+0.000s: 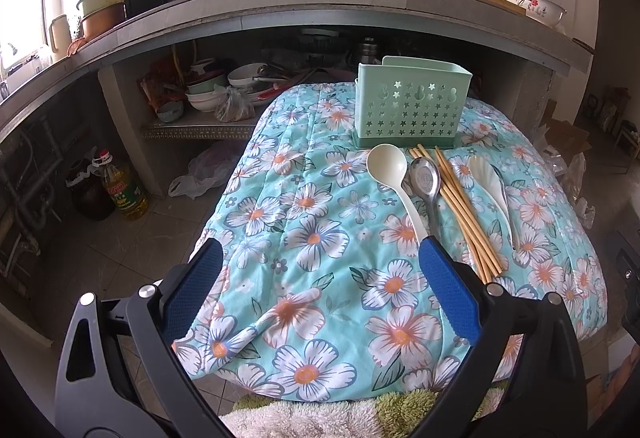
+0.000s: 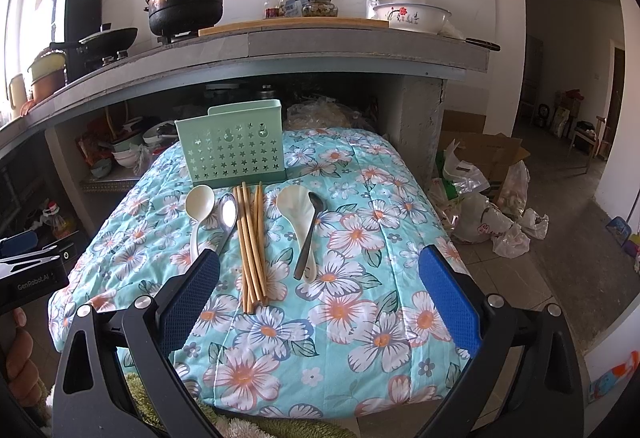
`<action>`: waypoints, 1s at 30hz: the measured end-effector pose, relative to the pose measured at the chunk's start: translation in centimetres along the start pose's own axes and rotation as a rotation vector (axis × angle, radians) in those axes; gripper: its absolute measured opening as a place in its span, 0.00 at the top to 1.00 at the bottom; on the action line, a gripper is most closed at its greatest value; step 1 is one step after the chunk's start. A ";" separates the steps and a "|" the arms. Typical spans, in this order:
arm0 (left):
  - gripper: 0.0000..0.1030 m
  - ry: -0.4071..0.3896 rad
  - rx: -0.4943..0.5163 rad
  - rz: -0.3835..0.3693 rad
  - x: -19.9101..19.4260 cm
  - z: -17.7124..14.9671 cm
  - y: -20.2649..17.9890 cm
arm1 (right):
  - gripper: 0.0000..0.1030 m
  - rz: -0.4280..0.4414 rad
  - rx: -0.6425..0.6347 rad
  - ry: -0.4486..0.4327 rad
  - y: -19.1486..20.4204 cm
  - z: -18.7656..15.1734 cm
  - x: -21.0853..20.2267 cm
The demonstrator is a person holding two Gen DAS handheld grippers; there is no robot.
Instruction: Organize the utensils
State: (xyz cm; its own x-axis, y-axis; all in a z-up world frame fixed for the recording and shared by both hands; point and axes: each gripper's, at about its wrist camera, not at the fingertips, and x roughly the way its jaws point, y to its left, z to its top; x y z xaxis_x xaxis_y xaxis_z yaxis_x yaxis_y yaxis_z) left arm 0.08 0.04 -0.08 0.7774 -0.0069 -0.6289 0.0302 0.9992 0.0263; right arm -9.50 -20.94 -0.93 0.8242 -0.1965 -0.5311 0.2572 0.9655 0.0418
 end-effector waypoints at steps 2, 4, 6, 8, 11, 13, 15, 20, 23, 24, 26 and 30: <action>0.08 0.000 0.000 0.000 0.0 0.0 0.0 | 0.06 0.000 -0.001 0.000 0.1 0.0 0.1; 0.08 0.001 0.000 -0.001 0.0 0.0 0.0 | 0.06 0.000 -0.001 0.001 0.1 0.0 0.1; 0.08 0.002 0.000 -0.001 0.0 0.0 0.0 | 0.06 0.000 0.000 0.000 0.1 0.0 0.0; 0.08 0.002 0.000 -0.001 0.0 0.0 0.0 | 0.06 0.000 -0.001 0.001 0.0 0.0 0.1; 0.08 0.003 -0.001 -0.001 0.2 -1.1 -0.2 | 0.06 0.001 -0.001 0.001 0.0 0.0 0.1; 0.08 0.003 0.000 0.000 0.2 -1.1 -0.2 | 0.06 0.000 -0.001 0.001 0.0 0.0 0.1; 0.08 0.003 -0.001 -0.001 0.2 -1.0 -0.2 | 0.06 0.000 -0.001 0.000 0.0 0.0 0.1; 0.08 0.004 -0.001 -0.001 0.2 -1.0 -0.2 | 0.06 0.001 -0.001 0.001 0.0 0.0 0.1; 0.08 0.006 0.000 -0.001 0.2 -1.2 -0.2 | 0.06 0.000 -0.001 0.002 0.0 0.0 0.1; 0.08 0.006 0.000 -0.001 0.2 -1.3 -0.3 | 0.06 0.001 0.000 0.003 0.1 -0.1 0.1; 0.08 0.007 -0.001 -0.001 0.5 -1.9 -0.1 | 0.06 0.003 0.001 0.003 -0.1 -0.3 0.1; 0.08 0.009 0.000 -0.003 0.6 -2.2 -0.2 | 0.06 0.003 0.002 0.005 0.0 -0.2 0.0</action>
State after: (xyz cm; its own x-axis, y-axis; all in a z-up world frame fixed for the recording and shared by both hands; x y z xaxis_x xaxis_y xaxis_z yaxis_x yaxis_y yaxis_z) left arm -0.86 -0.03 -2.16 0.7715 -0.0096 -0.6361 0.0324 0.9992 0.0243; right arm -9.65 -20.92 -1.08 0.8228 -0.1924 -0.5348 0.2552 0.9658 0.0452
